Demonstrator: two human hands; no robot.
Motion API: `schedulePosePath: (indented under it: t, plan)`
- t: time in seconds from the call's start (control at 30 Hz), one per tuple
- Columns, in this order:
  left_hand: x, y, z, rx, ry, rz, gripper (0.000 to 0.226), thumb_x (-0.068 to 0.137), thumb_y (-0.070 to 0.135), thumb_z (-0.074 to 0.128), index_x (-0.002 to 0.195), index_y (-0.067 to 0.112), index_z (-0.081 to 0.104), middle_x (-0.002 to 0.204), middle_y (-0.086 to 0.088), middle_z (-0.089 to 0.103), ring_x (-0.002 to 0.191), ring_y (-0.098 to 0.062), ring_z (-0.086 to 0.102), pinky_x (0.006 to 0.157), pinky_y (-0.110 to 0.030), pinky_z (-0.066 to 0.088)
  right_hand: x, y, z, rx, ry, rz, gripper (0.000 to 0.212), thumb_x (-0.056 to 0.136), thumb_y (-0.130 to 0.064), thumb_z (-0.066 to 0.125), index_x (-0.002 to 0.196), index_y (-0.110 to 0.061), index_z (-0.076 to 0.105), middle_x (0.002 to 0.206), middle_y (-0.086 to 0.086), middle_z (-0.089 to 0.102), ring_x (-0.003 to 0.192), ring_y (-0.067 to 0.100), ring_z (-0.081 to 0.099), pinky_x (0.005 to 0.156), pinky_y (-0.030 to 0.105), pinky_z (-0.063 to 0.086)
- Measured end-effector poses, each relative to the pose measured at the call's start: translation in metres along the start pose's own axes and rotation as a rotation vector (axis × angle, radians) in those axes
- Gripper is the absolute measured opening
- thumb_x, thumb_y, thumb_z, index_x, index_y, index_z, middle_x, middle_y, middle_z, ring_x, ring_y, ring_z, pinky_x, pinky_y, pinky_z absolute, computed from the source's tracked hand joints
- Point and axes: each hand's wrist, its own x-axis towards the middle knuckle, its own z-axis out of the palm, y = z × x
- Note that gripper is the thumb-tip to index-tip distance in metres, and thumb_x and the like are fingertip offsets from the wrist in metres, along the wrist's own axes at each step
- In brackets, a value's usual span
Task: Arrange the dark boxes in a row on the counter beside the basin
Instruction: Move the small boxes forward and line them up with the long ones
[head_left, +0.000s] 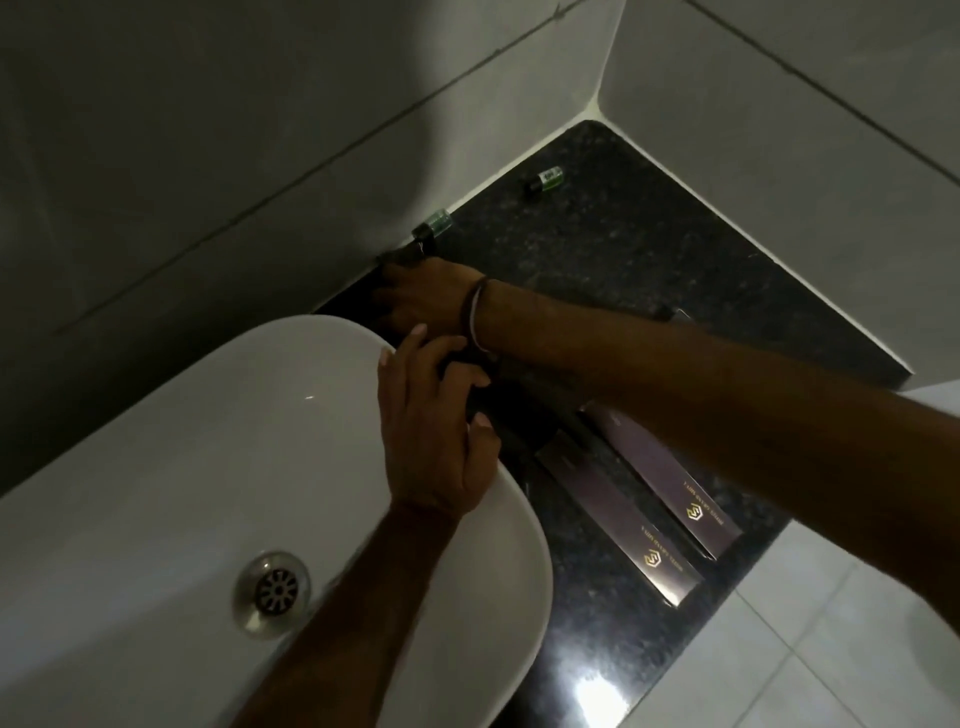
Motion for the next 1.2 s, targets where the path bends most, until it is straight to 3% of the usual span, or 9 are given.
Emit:
schedulePosePath:
  t: [0.1, 0.27, 0.4, 0.53, 0.67, 0.8, 1.0, 1.1, 1.2]
  plan:
    - [0.000, 0.000, 0.000, -0.011, -0.008, 0.005, 0.029, 0.078, 0.032, 0.043, 0.100, 0.020, 0.057, 0.132, -0.009, 0.057, 0.145, -0.033, 0.036, 0.121, -0.057, 0.020, -0.024, -0.004, 0.006, 0.231, 0.027, 0.110, 0.038, 0.104, -0.031, 0.040, 0.135, -0.017, 0.055, 0.146, 0.008, 0.041, 0.132, 0.029, 0.041, 0.080, 0.032, 0.042]
    - [0.001, 0.000, -0.001, 0.003, -0.026, 0.001, 0.034, 0.081, 0.034, 0.041, 0.100, 0.015, 0.061, 0.132, -0.009, 0.056, 0.145, -0.032, 0.035, 0.126, -0.043, 0.010, -0.074, -0.012, 0.039, 0.464, -0.050, 0.392, 0.043, 0.086, -0.052, 0.063, 0.115, -0.020, 0.066, 0.122, 0.008, 0.052, 0.109, 0.028, 0.057, 0.080, 0.039, 0.051]
    - [0.001, 0.002, -0.002, 0.023, -0.023, -0.006, 0.040, 0.082, 0.034, 0.040, 0.098, 0.007, 0.064, 0.130, -0.015, 0.060, 0.143, -0.034, 0.037, 0.126, -0.042, 0.010, -0.108, -0.039, 0.059, 0.657, -0.024, 0.619, 0.071, 0.076, -0.067, 0.067, 0.133, -0.026, 0.060, 0.123, 0.006, 0.060, 0.112, 0.024, 0.057, 0.090, 0.034, 0.048]
    - [0.002, 0.003, -0.003, 0.033, -0.040, -0.010, 0.038, 0.080, 0.034, 0.040, 0.098, 0.007, 0.062, 0.130, -0.015, 0.060, 0.143, -0.034, 0.036, 0.127, -0.041, 0.007, -0.121, -0.067, 0.064, 0.665, 0.039, 0.781, 0.082, 0.078, -0.074, 0.059, 0.143, -0.025, 0.049, 0.131, 0.006, 0.056, 0.119, 0.025, 0.050, 0.088, 0.038, 0.049]
    - [0.001, 0.003, -0.004, 0.038, -0.048, -0.013, 0.039, 0.081, 0.033, 0.040, 0.098, 0.007, 0.062, 0.130, -0.016, 0.059, 0.143, -0.035, 0.036, 0.127, -0.041, 0.007, -0.124, -0.079, 0.067, 0.641, 0.040, 0.849, 0.087, 0.079, -0.078, 0.053, 0.145, -0.022, 0.045, 0.131, 0.005, 0.056, 0.118, 0.026, 0.048, 0.081, 0.039, 0.051]
    - [0.002, 0.005, -0.005, 0.044, -0.056, -0.025, 0.041, 0.082, 0.034, 0.039, 0.097, 0.005, 0.063, 0.130, -0.017, 0.060, 0.143, -0.036, 0.036, 0.126, -0.043, 0.009, -0.123, -0.082, 0.071, 0.649, 0.033, 0.889, 0.093, 0.078, -0.081, 0.049, 0.146, -0.017, 0.044, 0.131, 0.006, 0.057, 0.117, 0.026, 0.049, 0.084, 0.040, 0.052]
    - [0.003, 0.002, -0.006, 0.043, -0.032, -0.028, 0.041, 0.081, 0.034, 0.039, 0.096, 0.005, 0.064, 0.129, -0.017, 0.061, 0.142, -0.035, 0.037, 0.126, -0.039, 0.007, -0.120, -0.081, 0.068, 0.619, 0.019, 0.862, 0.099, 0.075, -0.086, 0.047, 0.145, -0.016, 0.046, 0.128, 0.005, 0.059, 0.113, 0.025, 0.051, 0.080, 0.036, 0.052]
    - [0.003, 0.008, -0.005, 0.011, -0.028, -0.012, 0.037, 0.081, 0.034, 0.039, 0.093, 0.008, 0.062, 0.129, -0.016, 0.061, 0.142, -0.033, 0.037, 0.125, -0.041, 0.010, -0.129, -0.061, 0.065, 0.596, 0.175, 0.915, 0.089, 0.075, -0.089, 0.039, 0.132, -0.024, 0.057, 0.119, 0.001, 0.062, 0.105, 0.020, 0.056, 0.076, 0.033, 0.051]
    - [0.003, 0.008, -0.003, 0.010, -0.022, -0.004, 0.038, 0.080, 0.035, 0.040, 0.095, 0.008, 0.062, 0.129, -0.016, 0.060, 0.141, -0.034, 0.036, 0.121, -0.052, 0.020, -0.113, -0.024, 0.057, 0.670, 0.385, 0.957, 0.075, 0.082, -0.079, 0.043, 0.135, -0.028, 0.054, 0.119, -0.001, 0.058, 0.106, 0.018, 0.055, 0.079, 0.033, 0.048]
